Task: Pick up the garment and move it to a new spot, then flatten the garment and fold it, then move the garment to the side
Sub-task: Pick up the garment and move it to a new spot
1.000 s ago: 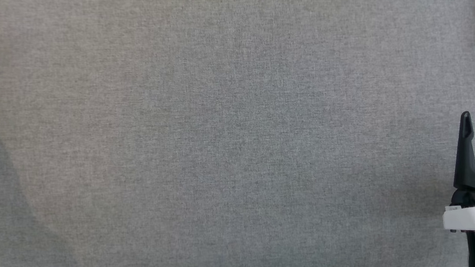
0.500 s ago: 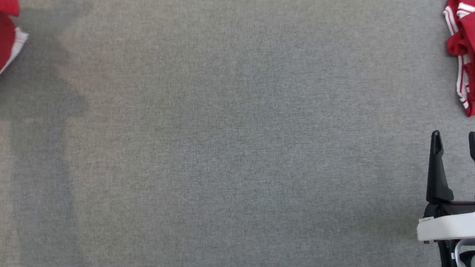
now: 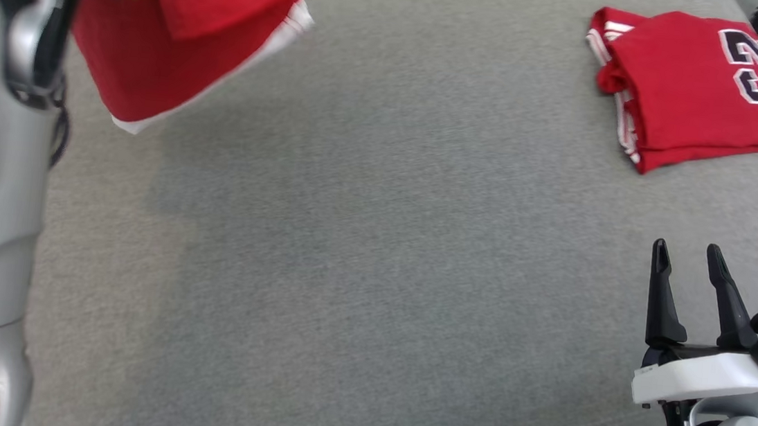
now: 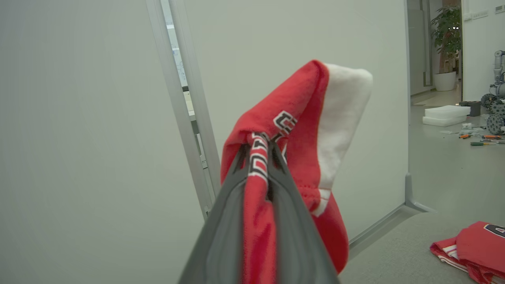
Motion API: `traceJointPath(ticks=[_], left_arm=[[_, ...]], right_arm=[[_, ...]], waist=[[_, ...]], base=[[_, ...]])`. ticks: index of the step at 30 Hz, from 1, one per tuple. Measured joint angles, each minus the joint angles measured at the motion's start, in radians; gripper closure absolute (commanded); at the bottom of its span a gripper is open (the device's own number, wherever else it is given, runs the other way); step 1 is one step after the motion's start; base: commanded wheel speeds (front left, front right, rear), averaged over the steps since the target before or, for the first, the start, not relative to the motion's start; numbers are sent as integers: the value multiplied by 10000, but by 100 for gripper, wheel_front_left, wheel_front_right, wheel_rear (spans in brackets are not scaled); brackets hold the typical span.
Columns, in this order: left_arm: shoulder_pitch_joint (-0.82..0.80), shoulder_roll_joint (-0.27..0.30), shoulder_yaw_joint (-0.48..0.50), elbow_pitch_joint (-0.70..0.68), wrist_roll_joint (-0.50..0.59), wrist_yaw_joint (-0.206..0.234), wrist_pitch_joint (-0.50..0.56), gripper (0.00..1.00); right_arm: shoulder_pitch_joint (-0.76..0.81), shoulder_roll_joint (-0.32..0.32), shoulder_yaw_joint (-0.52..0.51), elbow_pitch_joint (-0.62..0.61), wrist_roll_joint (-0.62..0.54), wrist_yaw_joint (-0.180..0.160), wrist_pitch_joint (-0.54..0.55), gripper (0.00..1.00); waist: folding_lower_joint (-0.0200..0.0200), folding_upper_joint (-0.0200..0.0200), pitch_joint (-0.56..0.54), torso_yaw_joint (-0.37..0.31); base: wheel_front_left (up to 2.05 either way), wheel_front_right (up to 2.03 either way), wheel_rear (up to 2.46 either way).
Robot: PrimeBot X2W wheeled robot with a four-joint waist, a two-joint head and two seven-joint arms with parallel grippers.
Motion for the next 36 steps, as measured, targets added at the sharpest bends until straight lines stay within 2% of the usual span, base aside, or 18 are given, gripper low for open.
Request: traceJointPath(ticks=[5,9,14,23,29,30,31,36], left_arm=[[-223,-702,-884,-38,-291,-8,-29,100],[-157,-1051,-1427,242,-297,-8,-263,100],[905,-1528,-1893,790,-374,27,-779,100],[3538,-1822,-2270,1912,-639,493,-1879,100],[5329,-2013,-2834,2510,-972,600,-2426,98],[5489,-2029,-2938,2560,-968,612,-2502,53],[5671,-2063,-3055,2629,-1007,612,-2560,0],[5987,-2144,-3302,2675,-1124,683,-3122,0]], right_arm=[[1,178,25,98,27,0,0,0],[-2,261,71,151,54,0,0,0],[-2,366,82,165,92,0,0,0],[3,453,226,259,104,0,0,0],[25,401,355,307,104,0,0,0],[41,389,359,316,104,0,0,0],[57,370,374,324,104,0,0,0],[180,280,443,320,71,0,0,0]], waist=[[0,0,-199,-715],[0,0,-280,-1210],[0,0,-309,-1690],[0,0,-349,-1594],[0,0,-442,-1392],[0,0,-458,-1355],[0,0,-481,-1307],[0,0,-663,-1036]], base=[[0,0,0],[0,0,0],[0,0,0],[0,0,0],[0,0,0],[0,0,0],[0,0,0],[0,0,0]])
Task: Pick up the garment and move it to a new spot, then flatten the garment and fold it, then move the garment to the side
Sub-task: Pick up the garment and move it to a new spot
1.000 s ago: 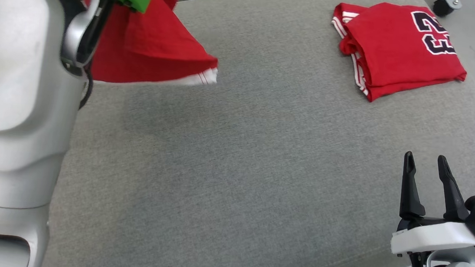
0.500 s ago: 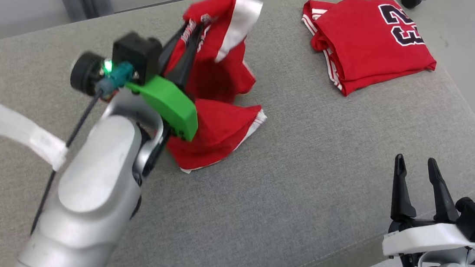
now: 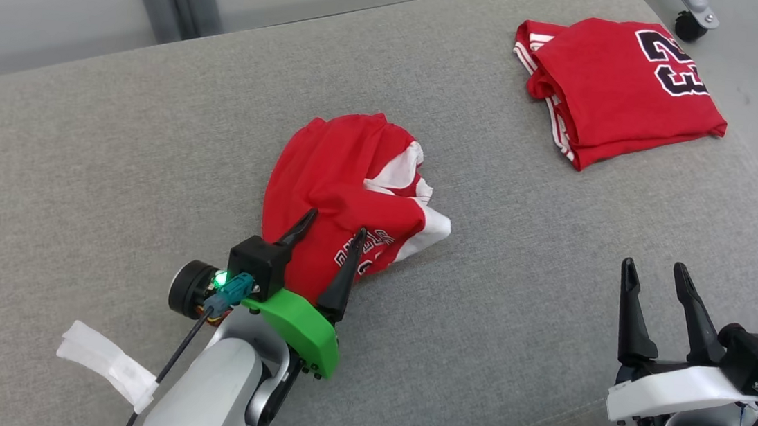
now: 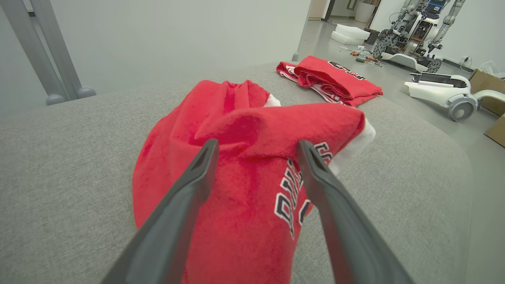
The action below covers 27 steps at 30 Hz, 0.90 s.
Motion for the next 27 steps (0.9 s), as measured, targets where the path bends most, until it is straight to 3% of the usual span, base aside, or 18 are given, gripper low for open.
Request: traceJointPath(ticks=[6,16,22,27], left_arm=[[59,161,508,-485,-17,389,-516,0],[1621,1028,2497,-2522,282,1202,-650,0],[2809,1181,3509,-3363,441,1312,-652,0],[3833,1233,4050,-3862,750,1051,-650,0]], right_arm=[[212,-94,107,-144,-48,0,0,0],[492,-290,199,-428,-198,0,0,0],[646,-355,368,-589,-194,0,0,0],[732,-403,430,-660,-194,0,0,0]], waist=[[0,0,-371,415],[0,0,-998,1323],[0,0,-1313,1876],[0,0,-1542,2265]], base=[[0,0,0],[0,0,0],[0,0,0],[0,0,0]])
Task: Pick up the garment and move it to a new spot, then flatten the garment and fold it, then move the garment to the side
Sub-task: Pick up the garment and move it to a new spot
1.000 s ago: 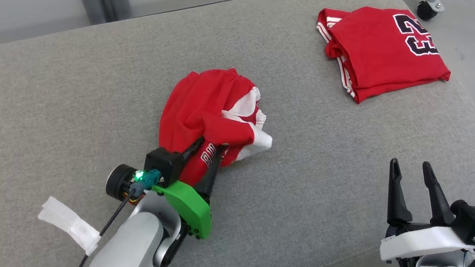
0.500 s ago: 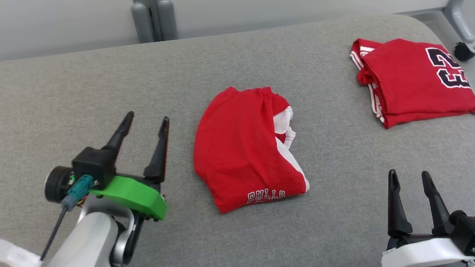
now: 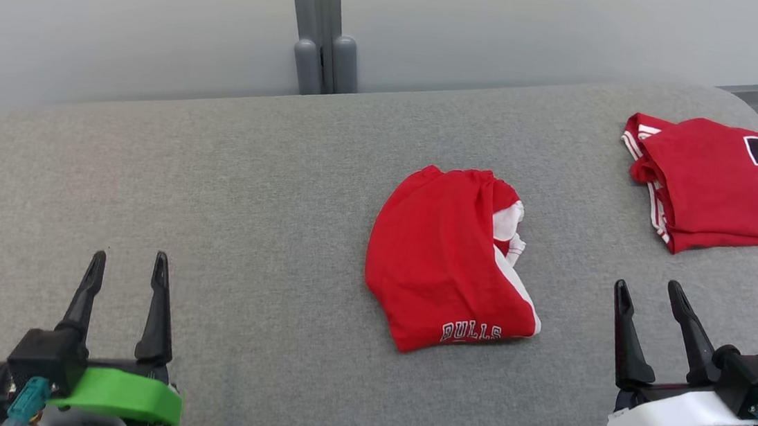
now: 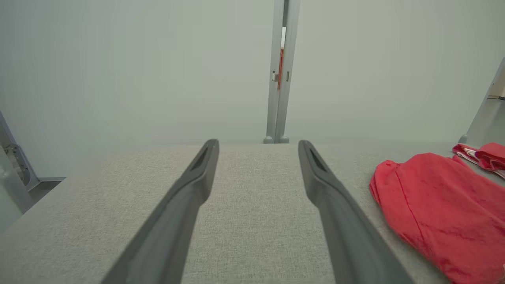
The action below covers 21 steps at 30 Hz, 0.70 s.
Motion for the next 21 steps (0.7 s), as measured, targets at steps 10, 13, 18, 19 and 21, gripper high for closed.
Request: traceJointPath(ticks=[10,13,18,19,21], left_arm=[[1070,-527,965,-527,251,-813,0,0],[1101,-717,1114,-418,447,-988,-2,0],[1094,-982,1492,-245,675,-1208,0,0],[1093,-1009,1546,-232,700,-1252,-2,0],[1091,-1045,1611,-190,765,-1323,-2,0]], right_arm=[[333,-138,115,-2,27,0,0,0],[364,-157,167,17,52,0,0,0],[467,-150,226,92,92,0,0,0],[476,-138,240,104,94,0,0,0],[478,-121,267,130,121,0,0,0]], waist=[[0,0,-149,496],[0,0,-130,533],[0,0,-116,557],[0,0,-115,555],[0,0,-117,554]], base=[[0,0,0],[0,0,0],[0,0,0],[0,0,0],[0,0,0]])
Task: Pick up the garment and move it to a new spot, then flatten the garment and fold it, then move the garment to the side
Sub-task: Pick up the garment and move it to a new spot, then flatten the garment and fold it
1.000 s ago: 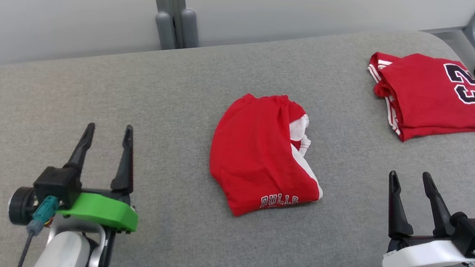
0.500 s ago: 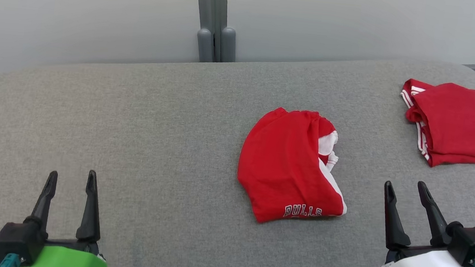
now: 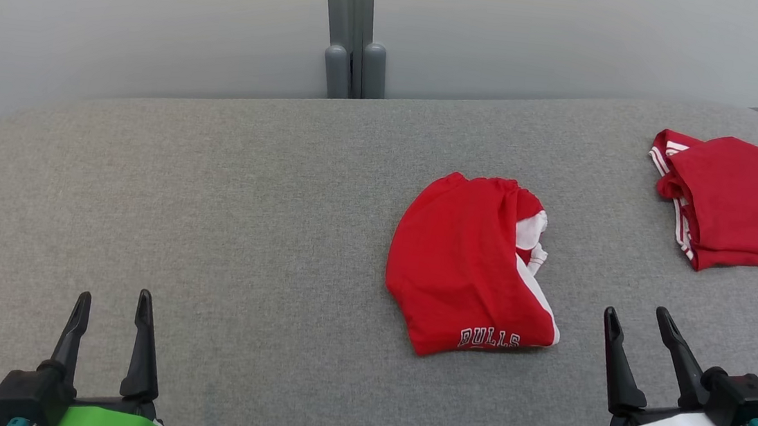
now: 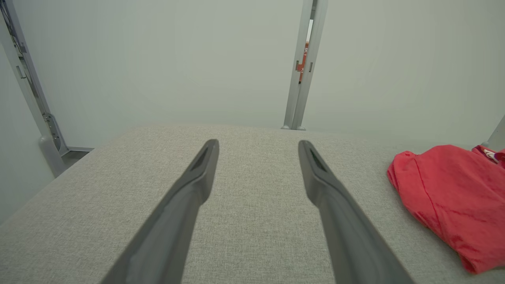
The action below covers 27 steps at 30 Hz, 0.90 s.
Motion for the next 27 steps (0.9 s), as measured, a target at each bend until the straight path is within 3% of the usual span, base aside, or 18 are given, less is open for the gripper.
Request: traceJointPath(ticks=[27], left_arm=[[-54,-219,293,209,339,-359,0,0]], right_arm=[[-1,71,-44,230,94,0,0,0]], waist=[[0,0,0,-17]], base=[[0,0,0]])
